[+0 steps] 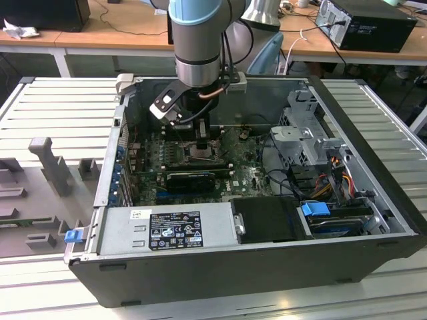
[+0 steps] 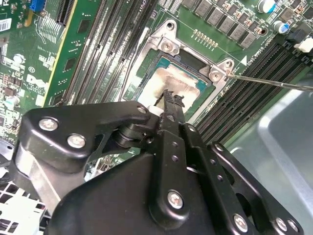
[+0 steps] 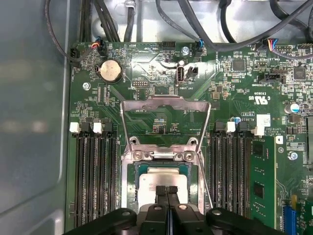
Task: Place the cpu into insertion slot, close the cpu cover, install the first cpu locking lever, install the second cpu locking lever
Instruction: 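Place the cpu into insertion slot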
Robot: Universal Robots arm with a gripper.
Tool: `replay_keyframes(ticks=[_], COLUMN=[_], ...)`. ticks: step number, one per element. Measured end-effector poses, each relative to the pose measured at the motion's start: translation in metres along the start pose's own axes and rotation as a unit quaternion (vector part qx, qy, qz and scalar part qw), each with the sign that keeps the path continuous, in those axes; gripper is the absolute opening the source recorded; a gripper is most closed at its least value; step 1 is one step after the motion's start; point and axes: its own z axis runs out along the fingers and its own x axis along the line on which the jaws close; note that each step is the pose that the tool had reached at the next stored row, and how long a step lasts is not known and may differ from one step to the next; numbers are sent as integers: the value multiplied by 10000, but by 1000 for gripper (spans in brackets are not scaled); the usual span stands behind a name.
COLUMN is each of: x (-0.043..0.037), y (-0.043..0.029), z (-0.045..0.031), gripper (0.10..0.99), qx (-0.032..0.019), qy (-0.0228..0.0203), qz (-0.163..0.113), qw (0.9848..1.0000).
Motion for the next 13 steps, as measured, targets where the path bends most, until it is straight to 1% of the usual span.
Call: replay_keyframes(ticks=[10,13], x=[1,2], y=[4,7], z=[-54,-94], gripper=[106,106], qx=[0,0], qy=[0,0], qz=[0,0], qw=[10000,10000])
